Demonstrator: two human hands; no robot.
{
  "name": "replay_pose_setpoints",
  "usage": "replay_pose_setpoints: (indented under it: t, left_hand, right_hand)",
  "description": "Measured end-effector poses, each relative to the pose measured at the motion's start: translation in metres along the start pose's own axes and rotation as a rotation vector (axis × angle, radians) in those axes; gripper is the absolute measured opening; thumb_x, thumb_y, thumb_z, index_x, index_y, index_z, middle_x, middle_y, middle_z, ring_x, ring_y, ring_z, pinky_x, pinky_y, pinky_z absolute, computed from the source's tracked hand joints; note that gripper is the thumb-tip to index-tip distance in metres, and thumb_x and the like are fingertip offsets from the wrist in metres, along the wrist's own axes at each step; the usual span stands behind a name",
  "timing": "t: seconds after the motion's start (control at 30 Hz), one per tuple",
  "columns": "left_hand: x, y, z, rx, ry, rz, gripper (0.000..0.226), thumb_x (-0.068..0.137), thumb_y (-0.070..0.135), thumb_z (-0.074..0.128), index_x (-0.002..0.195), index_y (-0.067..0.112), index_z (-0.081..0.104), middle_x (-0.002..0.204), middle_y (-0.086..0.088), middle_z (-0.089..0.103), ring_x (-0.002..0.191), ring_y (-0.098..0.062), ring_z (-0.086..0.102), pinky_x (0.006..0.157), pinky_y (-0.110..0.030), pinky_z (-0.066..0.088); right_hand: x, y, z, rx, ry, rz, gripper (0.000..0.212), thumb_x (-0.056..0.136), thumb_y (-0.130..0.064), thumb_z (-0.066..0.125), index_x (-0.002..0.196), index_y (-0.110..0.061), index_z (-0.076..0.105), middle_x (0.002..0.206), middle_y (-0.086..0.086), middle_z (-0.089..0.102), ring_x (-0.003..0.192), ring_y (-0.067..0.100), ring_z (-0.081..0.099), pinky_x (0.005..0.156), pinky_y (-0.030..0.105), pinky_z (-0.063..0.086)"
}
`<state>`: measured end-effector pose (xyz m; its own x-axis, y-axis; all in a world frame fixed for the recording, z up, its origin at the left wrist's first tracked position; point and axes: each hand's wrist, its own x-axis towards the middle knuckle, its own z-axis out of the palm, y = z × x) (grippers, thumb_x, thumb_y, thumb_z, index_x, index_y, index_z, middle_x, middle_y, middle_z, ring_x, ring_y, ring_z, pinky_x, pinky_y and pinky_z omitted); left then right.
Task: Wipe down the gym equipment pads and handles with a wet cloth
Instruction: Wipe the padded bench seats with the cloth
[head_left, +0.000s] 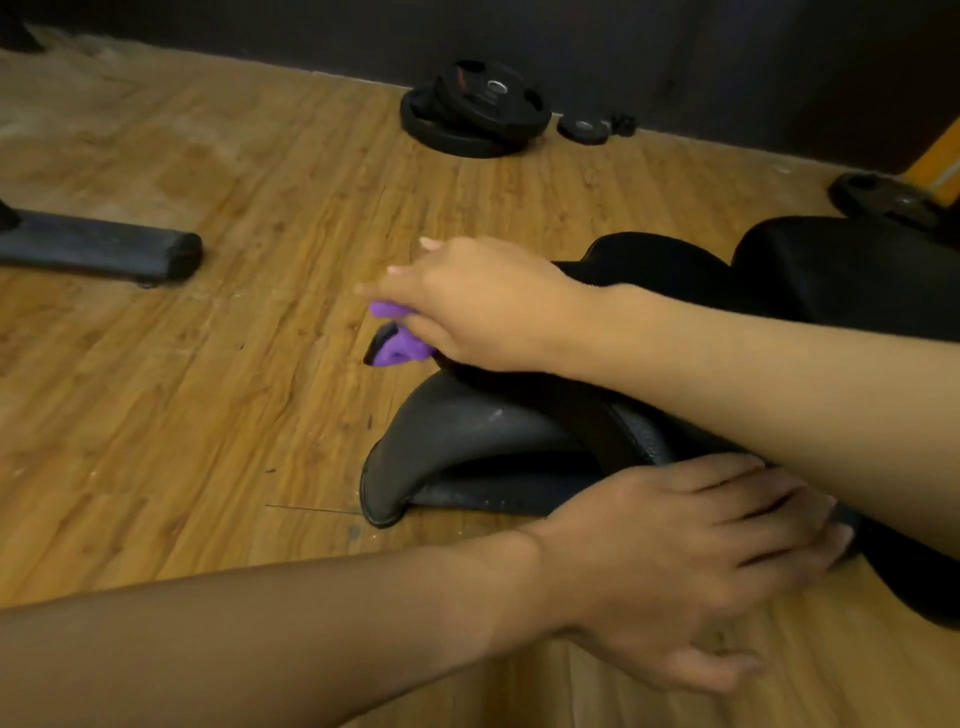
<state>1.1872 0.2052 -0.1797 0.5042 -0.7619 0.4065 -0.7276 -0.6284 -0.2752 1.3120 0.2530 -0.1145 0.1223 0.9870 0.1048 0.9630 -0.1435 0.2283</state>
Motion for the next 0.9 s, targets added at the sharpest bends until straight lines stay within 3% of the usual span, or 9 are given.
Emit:
replay_pose_setpoints:
  t: [0.03, 0.1, 0.2, 0.3, 0.37, 0.5, 0.67, 0.8, 0.9]
  left_hand:
    - [0.0, -0.003, -0.001, -0.05, 0.014, 0.012, 0.084, 0.097, 0.059, 0.048, 0.158, 0.003, 0.038, 0.159, -0.016, 0.045, 0.15, -0.032, 0.036, 0.125, -0.041, 0.016]
    - [0.001, -0.009, -0.001, -0.085, 0.025, 0.031, 0.082, 0.096, 0.057, 0.051, 0.157, 0.002, 0.04, 0.159, -0.018, 0.044, 0.15, -0.033, 0.037, 0.125, -0.041, 0.017]
    - [0.001, -0.018, 0.002, -0.132, 0.04, 0.052, 0.076, 0.099, 0.054, 0.05, 0.155, 0.003, 0.043, 0.162, -0.021, 0.039, 0.153, -0.033, 0.032, 0.125, -0.04, 0.018]
    - [0.005, -0.034, 0.003, -0.202, 0.081, 0.119, 0.06, 0.102, 0.041, 0.051, 0.152, 0.007, 0.051, 0.159, -0.02, 0.044, 0.151, -0.034, 0.037, 0.123, -0.042, 0.023]
    - [0.007, -0.04, 0.006, -0.19, 0.089, 0.142, 0.055, 0.104, 0.037, 0.049, 0.151, 0.01, 0.052, 0.159, -0.018, 0.046, 0.151, -0.035, 0.037, 0.123, -0.044, 0.024]
    - [0.005, -0.04, 0.009, -0.13, 0.062, 0.158, 0.053, 0.107, 0.034, 0.039, 0.155, 0.014, 0.047, 0.162, -0.015, 0.041, 0.154, -0.033, 0.032, 0.124, -0.045, 0.022]
    - [0.008, -0.038, 0.014, -0.181, 0.097, 0.169, 0.05, 0.107, 0.03, 0.042, 0.153, 0.011, 0.05, 0.16, -0.018, 0.044, 0.151, -0.035, 0.035, 0.123, -0.045, 0.024]
    - [0.008, -0.033, 0.017, -0.25, 0.122, 0.104, 0.048, 0.103, 0.03, 0.051, 0.146, 0.01, 0.059, 0.155, -0.017, 0.051, 0.148, -0.036, 0.04, 0.123, -0.046, 0.025]
    - [0.008, -0.031, 0.015, -0.253, 0.117, 0.098, 0.046, 0.106, 0.03, 0.048, 0.146, 0.01, 0.059, 0.154, -0.018, 0.052, 0.146, -0.037, 0.041, 0.122, -0.047, 0.026]
  right_hand:
    - [0.015, -0.001, -0.001, 0.048, 0.007, 0.04, 0.043, 0.105, -0.024, 0.046, 0.147, -0.03, 0.053, 0.098, 0.004, 0.064, 0.098, 0.024, 0.065, 0.09, 0.042, 0.053]
    - [0.016, -0.005, -0.017, 0.078, 0.01, -0.016, 0.054, 0.106, -0.018, 0.047, 0.155, -0.036, 0.039, 0.125, 0.005, 0.067, 0.118, 0.021, 0.062, 0.095, 0.04, 0.051]
    - [-0.024, 0.012, -0.023, 0.125, -0.057, -0.243, 0.042, 0.102, -0.017, 0.046, 0.141, -0.02, 0.061, 0.144, 0.009, 0.058, 0.136, 0.029, 0.051, 0.107, 0.049, 0.044]
    - [-0.049, 0.029, -0.02, 0.155, -0.098, -0.299, 0.044, 0.105, -0.03, 0.053, 0.146, -0.014, 0.056, 0.153, 0.01, 0.05, 0.149, 0.029, 0.035, 0.123, 0.041, 0.027]
    - [-0.032, 0.027, -0.023, 0.149, -0.121, -0.271, 0.044, 0.102, -0.037, 0.054, 0.141, -0.015, 0.06, 0.144, 0.012, 0.057, 0.141, 0.031, 0.046, 0.116, 0.041, 0.037]
    - [0.002, 0.014, -0.027, 0.231, -0.175, -0.139, 0.037, 0.094, -0.044, 0.053, 0.11, -0.02, 0.076, 0.103, -0.002, 0.073, 0.097, 0.014, 0.067, 0.087, 0.039, 0.049]
    - [-0.064, 0.021, -0.016, 0.254, 0.0, 0.002, 0.046, 0.105, -0.03, 0.047, 0.145, -0.01, 0.055, 0.15, 0.014, 0.052, 0.141, 0.028, 0.045, 0.119, 0.033, 0.034]
    - [-0.005, 0.011, -0.02, 0.277, -0.199, 0.138, 0.038, 0.094, -0.041, 0.061, 0.127, -0.024, 0.068, 0.122, 0.002, 0.069, 0.114, 0.024, 0.064, 0.095, 0.034, 0.049]
    - [0.016, 0.01, -0.014, 0.2, -0.347, 0.077, 0.028, 0.088, -0.044, 0.065, 0.112, -0.03, 0.072, 0.107, -0.002, 0.071, 0.101, 0.024, 0.068, 0.086, 0.036, 0.052]
